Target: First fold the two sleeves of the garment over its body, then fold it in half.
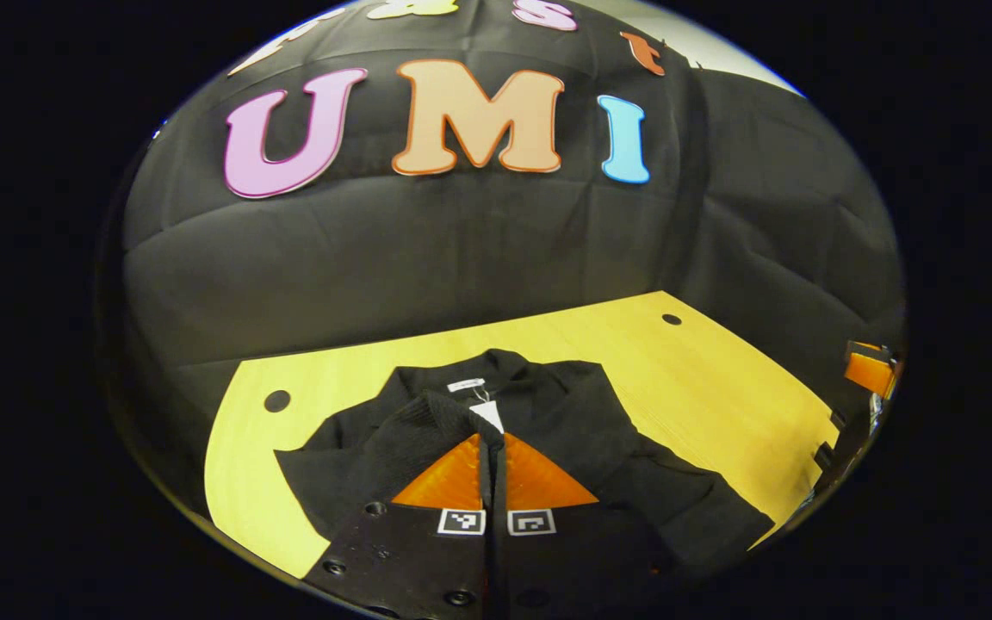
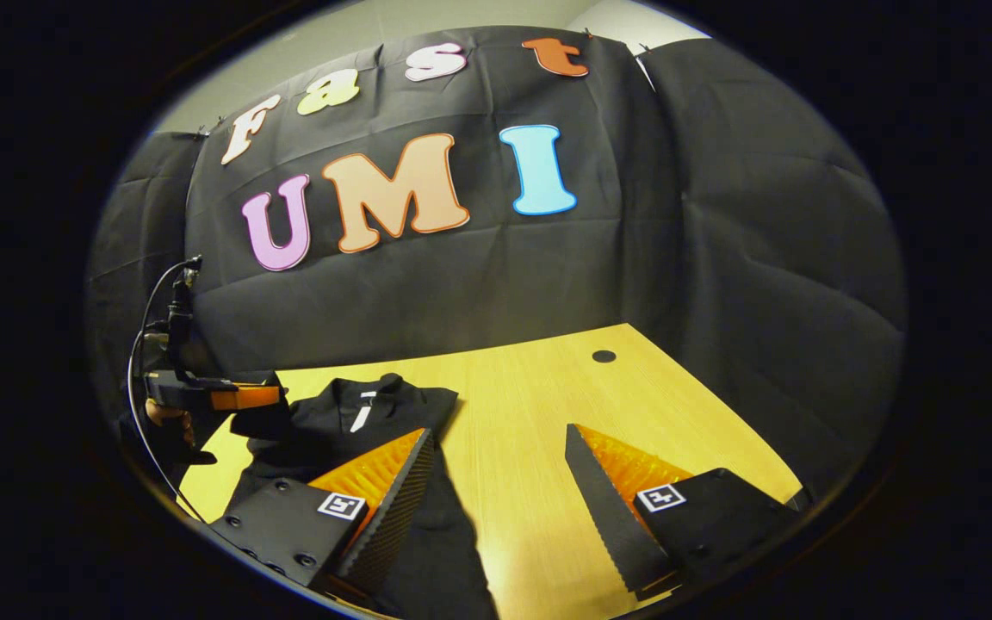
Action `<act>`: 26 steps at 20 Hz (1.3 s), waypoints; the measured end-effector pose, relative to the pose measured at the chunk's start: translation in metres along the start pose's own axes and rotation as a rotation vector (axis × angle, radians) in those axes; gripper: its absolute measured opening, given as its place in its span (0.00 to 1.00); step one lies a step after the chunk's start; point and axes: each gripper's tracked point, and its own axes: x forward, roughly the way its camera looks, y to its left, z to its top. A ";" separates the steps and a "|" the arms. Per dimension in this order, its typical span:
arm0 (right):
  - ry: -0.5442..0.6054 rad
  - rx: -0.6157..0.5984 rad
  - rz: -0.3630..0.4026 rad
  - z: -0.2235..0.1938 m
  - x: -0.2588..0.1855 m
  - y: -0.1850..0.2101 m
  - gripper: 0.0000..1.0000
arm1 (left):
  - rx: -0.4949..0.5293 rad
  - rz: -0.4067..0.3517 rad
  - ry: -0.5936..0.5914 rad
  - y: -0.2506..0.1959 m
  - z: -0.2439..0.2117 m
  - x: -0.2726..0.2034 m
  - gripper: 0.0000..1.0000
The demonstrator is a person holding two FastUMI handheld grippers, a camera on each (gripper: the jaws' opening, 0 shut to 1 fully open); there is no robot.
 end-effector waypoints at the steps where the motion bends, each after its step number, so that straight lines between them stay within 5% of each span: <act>1: 0.007 0.002 -0.007 -0.002 0.000 -0.004 0.98 | 0.007 -0.014 0.012 -0.007 -0.001 0.007 0.00; 4: 0.037 0.007 -0.019 -0.010 0.004 -0.012 0.98 | 0.056 -0.014 0.056 -0.024 -0.010 0.025 0.00; 6: 0.054 0.005 -0.016 -0.014 0.007 -0.013 0.98 | 0.083 0.069 0.004 -0.016 0.005 0.034 0.00; 9: 0.065 -0.003 0.008 -0.017 0.012 -0.009 0.98 | 0.030 0.043 -0.148 -0.035 0.040 0.023 0.99; 15: 0.082 -0.073 0.125 -0.018 0.024 0.003 0.98 | -0.051 0.240 -0.230 0.014 0.049 -0.047 0.93; 20: 0.090 -0.157 0.233 -0.033 0.021 0.023 0.99 | -0.131 0.418 -0.249 0.052 0.014 -0.127 0.94; 26: 0.109 -0.159 0.239 -0.066 -0.004 0.056 0.98 | -0.158 0.481 -0.164 0.069 -0.073 -0.200 0.93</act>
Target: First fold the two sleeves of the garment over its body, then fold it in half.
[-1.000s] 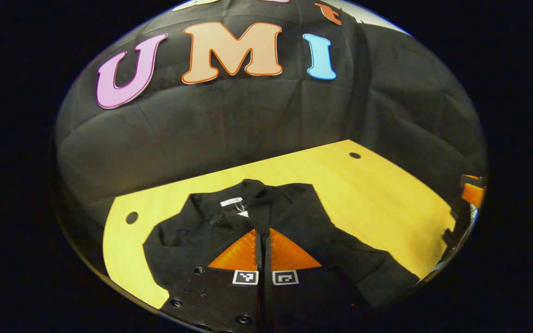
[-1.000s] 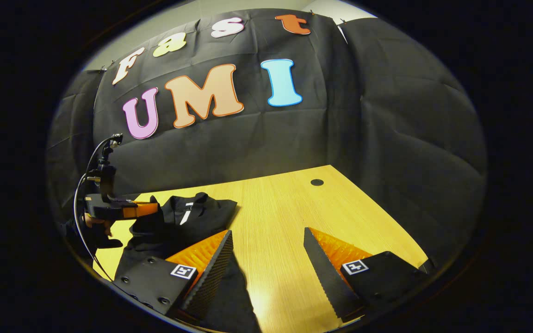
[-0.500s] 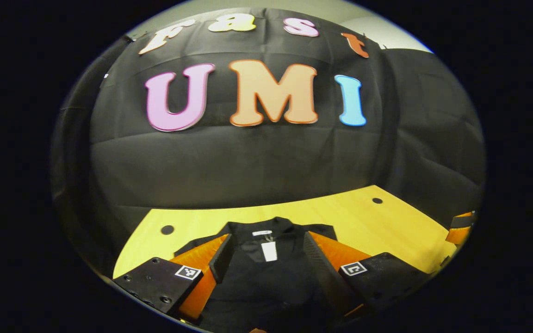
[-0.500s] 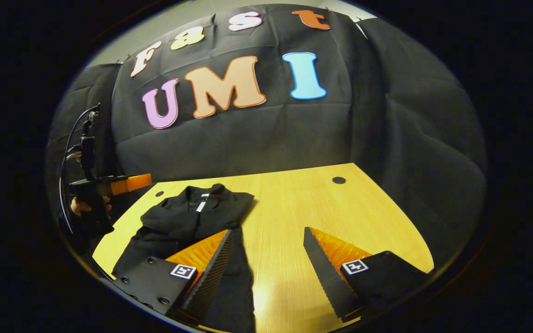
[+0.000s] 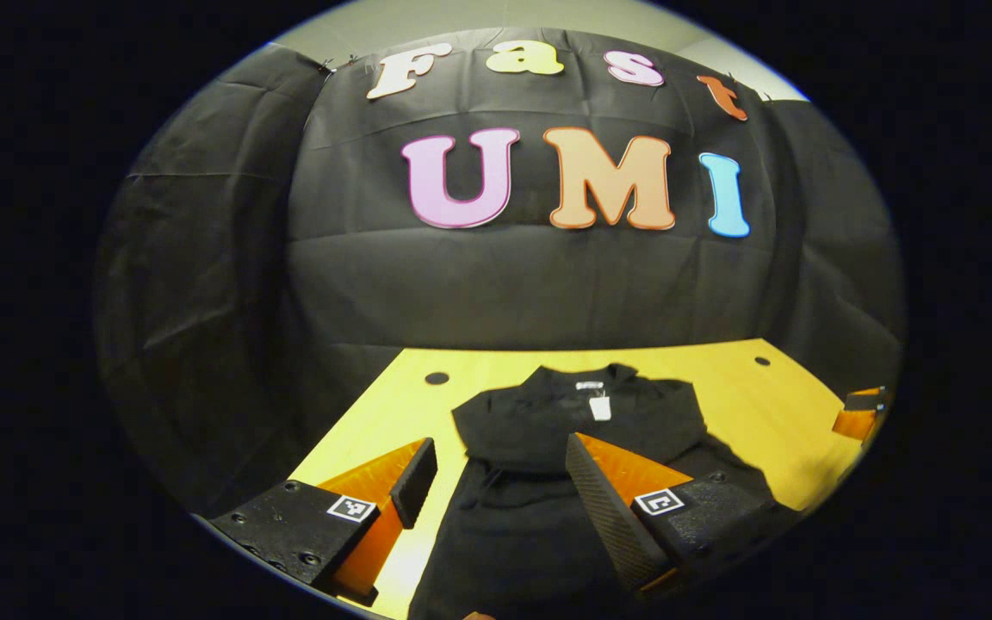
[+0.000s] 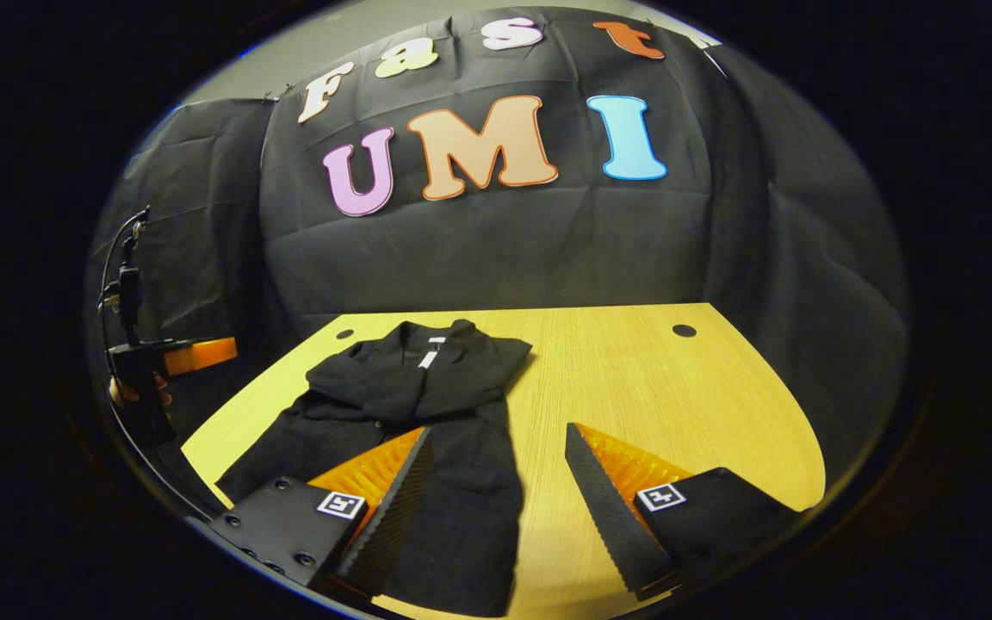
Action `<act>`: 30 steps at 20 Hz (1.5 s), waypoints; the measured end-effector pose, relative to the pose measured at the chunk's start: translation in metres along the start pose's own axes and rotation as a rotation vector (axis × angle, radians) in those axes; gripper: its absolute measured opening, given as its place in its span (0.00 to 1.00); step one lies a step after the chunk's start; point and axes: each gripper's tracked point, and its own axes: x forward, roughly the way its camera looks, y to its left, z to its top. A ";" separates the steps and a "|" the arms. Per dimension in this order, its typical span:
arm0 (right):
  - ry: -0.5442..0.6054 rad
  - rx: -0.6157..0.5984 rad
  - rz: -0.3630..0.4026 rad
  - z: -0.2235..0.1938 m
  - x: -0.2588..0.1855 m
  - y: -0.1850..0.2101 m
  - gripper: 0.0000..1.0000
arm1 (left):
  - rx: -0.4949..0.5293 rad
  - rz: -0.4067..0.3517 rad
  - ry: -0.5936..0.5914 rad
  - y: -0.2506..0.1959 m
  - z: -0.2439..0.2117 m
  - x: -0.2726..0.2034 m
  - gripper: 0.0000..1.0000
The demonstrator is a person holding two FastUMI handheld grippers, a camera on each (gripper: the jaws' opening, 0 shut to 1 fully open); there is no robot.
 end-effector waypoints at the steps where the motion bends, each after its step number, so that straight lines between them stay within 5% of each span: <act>1: 0.006 0.005 0.006 -0.006 -0.004 0.009 0.98 | -0.005 -0.001 0.014 0.007 -0.011 -0.010 0.93; 16: 0.251 -0.018 -0.130 -0.161 -0.031 0.006 0.95 | 0.018 -0.017 0.341 0.059 -0.198 -0.078 0.94; 23: 0.386 -0.016 -0.146 -0.207 -0.030 0.000 0.95 | 0.004 -0.016 0.423 0.061 -0.242 -0.081 0.95; 30: 0.382 -0.016 -0.150 -0.203 -0.027 0.002 0.99 | -0.031 -0.026 0.379 0.058 -0.242 -0.079 0.93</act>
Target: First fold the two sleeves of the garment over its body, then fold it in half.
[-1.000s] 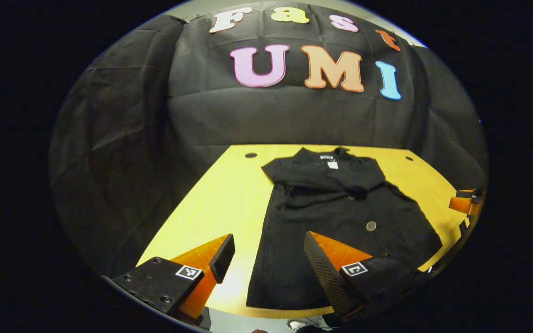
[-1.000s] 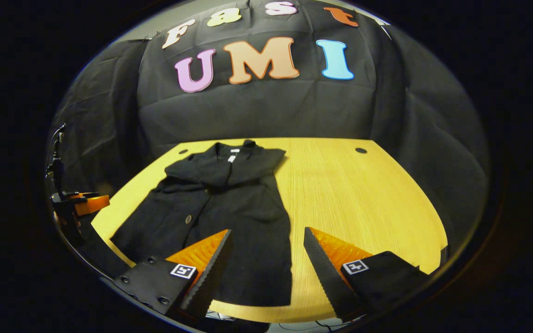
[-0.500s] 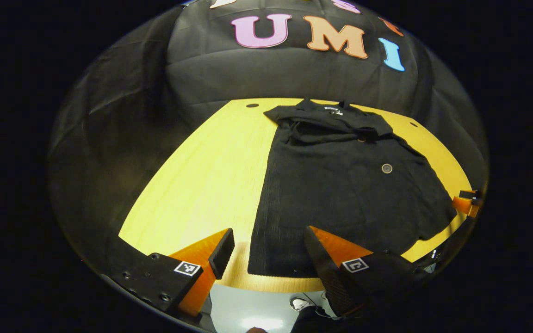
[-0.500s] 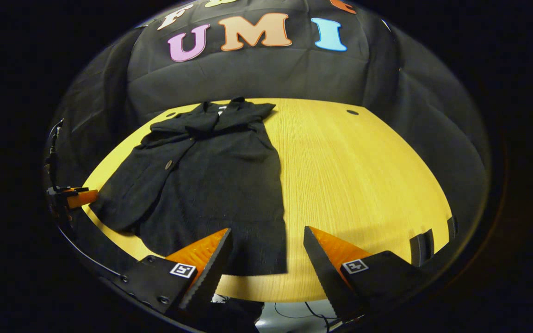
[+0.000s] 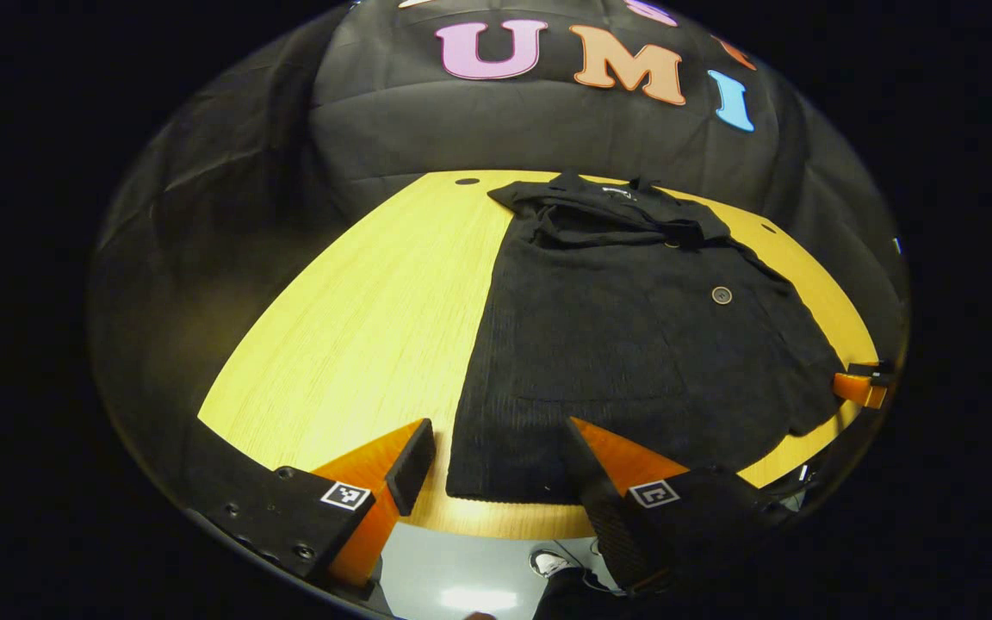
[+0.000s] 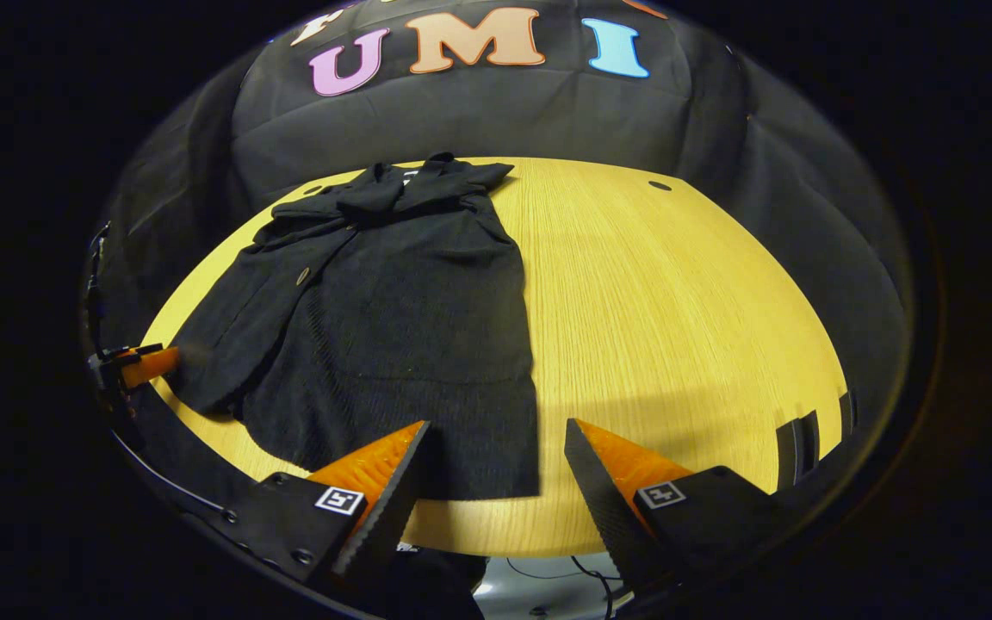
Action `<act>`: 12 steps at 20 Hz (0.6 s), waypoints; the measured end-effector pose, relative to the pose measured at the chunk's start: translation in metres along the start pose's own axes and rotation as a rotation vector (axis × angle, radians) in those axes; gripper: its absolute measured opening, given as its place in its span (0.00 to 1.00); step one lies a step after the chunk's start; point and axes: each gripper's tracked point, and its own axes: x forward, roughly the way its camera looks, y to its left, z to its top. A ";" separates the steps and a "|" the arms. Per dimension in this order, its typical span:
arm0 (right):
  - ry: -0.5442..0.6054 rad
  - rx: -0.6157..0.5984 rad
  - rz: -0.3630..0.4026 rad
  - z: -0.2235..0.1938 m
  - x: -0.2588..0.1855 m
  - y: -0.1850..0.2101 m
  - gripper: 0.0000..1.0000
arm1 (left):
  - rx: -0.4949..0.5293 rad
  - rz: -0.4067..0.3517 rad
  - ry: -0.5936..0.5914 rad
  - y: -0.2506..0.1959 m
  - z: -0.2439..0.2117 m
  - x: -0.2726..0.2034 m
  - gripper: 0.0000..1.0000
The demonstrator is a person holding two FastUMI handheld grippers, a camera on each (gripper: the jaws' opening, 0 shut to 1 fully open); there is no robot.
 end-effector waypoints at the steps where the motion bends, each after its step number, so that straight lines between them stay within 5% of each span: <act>1: 0.003 0.004 0.006 0.000 -0.001 0.003 0.94 | 0.000 0.001 -0.011 -0.001 0.001 0.002 0.93; 3: 0.012 -0.020 0.029 0.001 0.001 0.011 0.86 | 0.015 -0.021 -0.011 -0.007 0.000 0.001 0.91; 4: 0.014 -0.038 0.039 0.002 0.001 0.018 0.73 | 0.030 -0.043 -0.009 -0.012 0.000 0.001 0.88; 5: 0.017 -0.051 0.059 0.001 0.000 0.024 0.66 | 0.043 -0.065 -0.007 -0.015 -0.001 0.002 0.75; 8: 0.002 -0.054 0.057 0.001 0.001 0.033 0.12 | 0.030 -0.106 -0.011 -0.030 0.005 0.011 0.42; 11: 0.041 -0.021 0.110 0.000 -0.004 0.041 0.05 | -0.082 -0.130 0.025 -0.034 0.006 0.014 0.00; 12: 0.042 0.000 0.121 0.001 0.000 0.042 0.03 | -0.124 -0.136 0.030 -0.033 0.008 0.014 0.00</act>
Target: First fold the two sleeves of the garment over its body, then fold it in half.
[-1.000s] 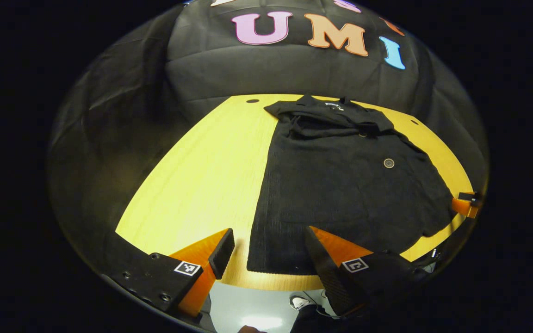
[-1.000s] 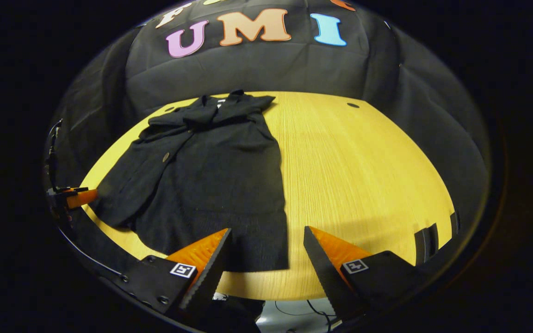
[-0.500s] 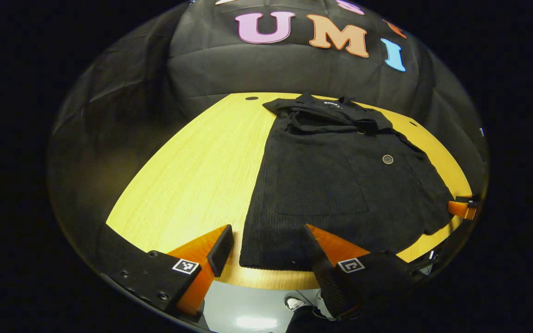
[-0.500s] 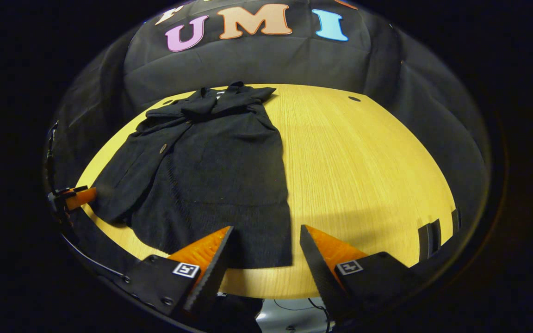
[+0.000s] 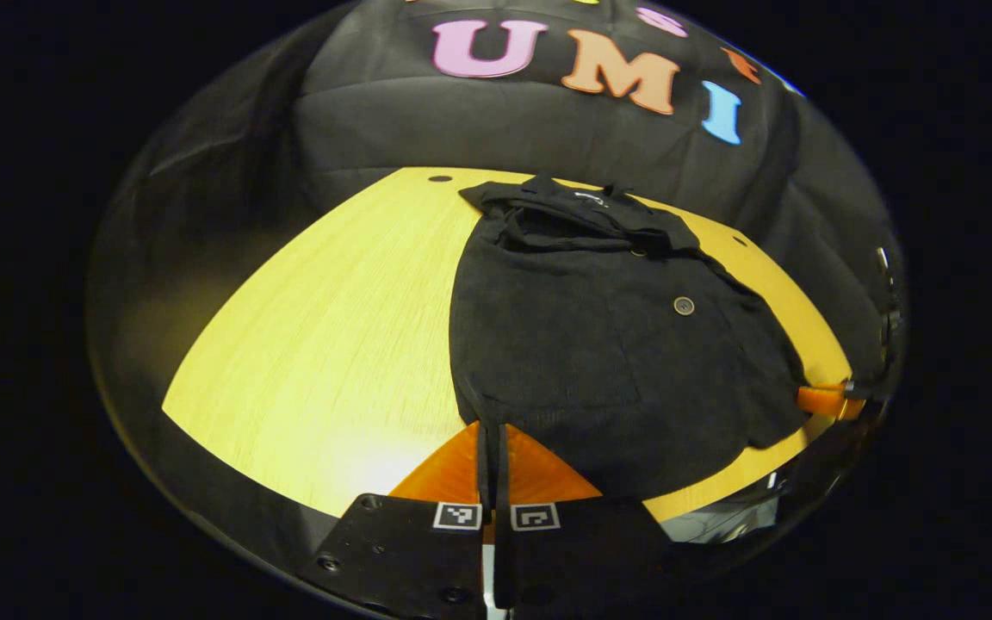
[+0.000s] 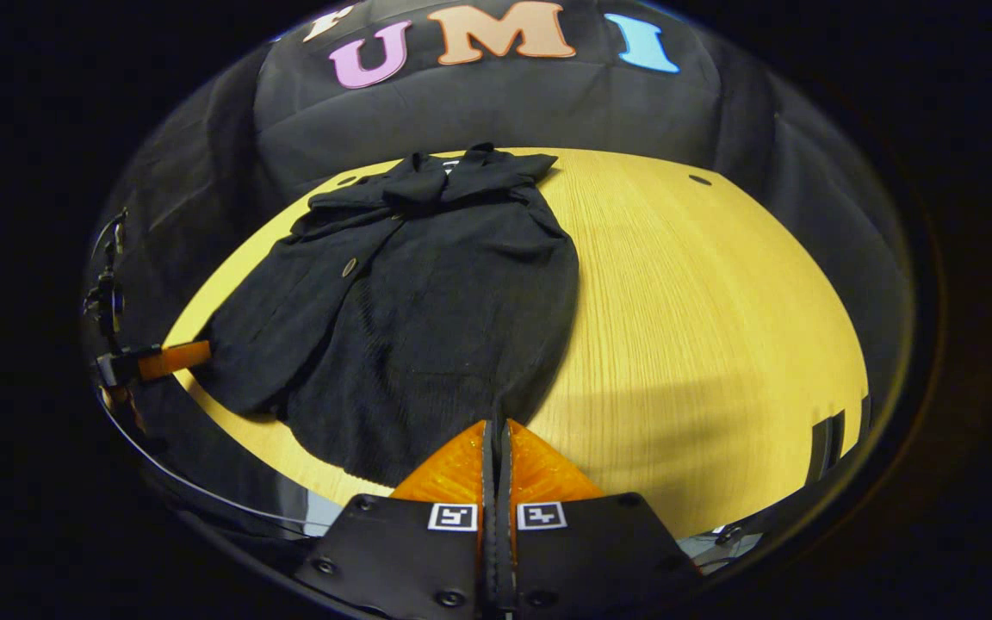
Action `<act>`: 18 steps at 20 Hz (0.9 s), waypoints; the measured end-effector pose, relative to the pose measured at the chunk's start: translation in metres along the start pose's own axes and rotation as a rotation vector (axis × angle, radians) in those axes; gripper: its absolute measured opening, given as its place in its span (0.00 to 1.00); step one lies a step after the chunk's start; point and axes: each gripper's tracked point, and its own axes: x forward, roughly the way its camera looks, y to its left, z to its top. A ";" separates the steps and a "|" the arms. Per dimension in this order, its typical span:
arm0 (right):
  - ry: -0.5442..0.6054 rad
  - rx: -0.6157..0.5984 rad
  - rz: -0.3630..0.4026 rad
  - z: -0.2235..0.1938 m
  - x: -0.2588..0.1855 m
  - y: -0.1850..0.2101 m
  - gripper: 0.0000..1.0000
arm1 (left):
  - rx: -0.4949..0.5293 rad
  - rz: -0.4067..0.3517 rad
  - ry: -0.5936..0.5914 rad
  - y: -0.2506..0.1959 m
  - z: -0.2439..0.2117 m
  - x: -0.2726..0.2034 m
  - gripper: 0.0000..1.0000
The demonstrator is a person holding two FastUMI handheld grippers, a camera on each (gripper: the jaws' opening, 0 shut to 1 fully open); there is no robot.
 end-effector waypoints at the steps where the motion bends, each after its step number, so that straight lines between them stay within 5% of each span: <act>1: -0.001 0.015 0.011 0.001 0.000 0.002 0.03 | -0.032 -0.006 -0.001 0.000 0.001 -0.003 0.00; 10: -0.205 0.086 0.088 0.081 -0.043 0.026 0.03 | -0.089 -0.130 -0.141 -0.019 0.080 -0.035 0.00; 18: -0.369 0.021 0.152 0.198 -0.076 0.038 0.02 | -0.014 -0.136 -0.263 -0.037 0.186 -0.042 0.00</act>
